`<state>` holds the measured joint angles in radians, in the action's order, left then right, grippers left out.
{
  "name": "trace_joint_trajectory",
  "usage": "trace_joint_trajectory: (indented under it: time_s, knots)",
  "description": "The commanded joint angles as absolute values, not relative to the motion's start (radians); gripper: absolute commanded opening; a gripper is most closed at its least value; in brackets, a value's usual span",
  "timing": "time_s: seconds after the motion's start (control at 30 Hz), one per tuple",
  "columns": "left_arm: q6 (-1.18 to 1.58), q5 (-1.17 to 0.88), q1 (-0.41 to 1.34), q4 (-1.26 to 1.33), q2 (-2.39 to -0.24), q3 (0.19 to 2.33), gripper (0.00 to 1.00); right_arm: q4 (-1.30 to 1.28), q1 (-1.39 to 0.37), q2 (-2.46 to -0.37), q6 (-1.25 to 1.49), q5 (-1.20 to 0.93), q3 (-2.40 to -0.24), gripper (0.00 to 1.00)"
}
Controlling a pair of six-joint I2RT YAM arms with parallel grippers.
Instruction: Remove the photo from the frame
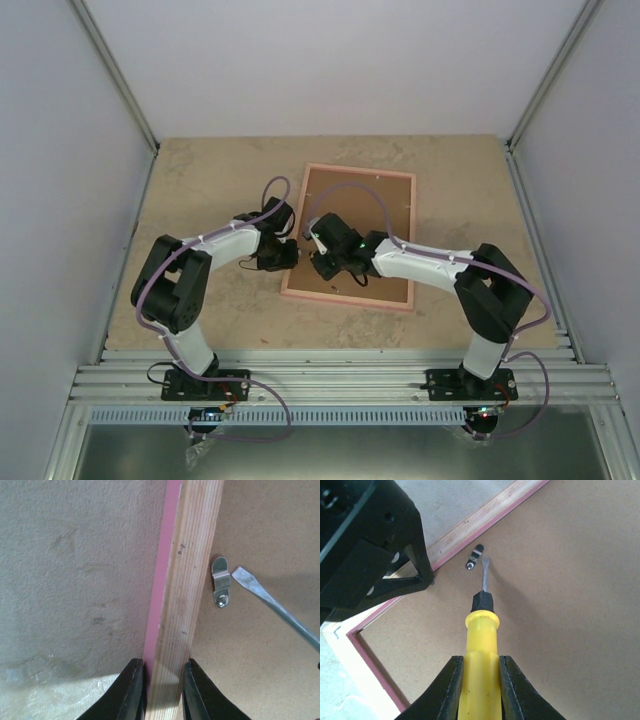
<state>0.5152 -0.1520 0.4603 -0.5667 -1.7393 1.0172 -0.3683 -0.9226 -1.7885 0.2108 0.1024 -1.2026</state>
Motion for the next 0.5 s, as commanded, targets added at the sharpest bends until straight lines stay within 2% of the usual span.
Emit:
trace_joint_trajectory:
  time_s: [0.0,0.2,0.47]
  knots:
    - [0.605,-0.17,0.453,-0.609,-1.721,0.979,0.04,-0.335,-0.925,-1.721,0.253,0.077,-1.154,0.0]
    - [0.688,-0.296,0.455,-0.533,-1.692,0.923,0.05,-0.232,-0.924,-1.657,0.276,0.054,-1.086,0.0]
    - [0.714,-0.281,0.454,-0.552,-1.623,0.91,0.22,-0.194,-0.924,-1.657,0.304,0.002,-1.03,0.0]
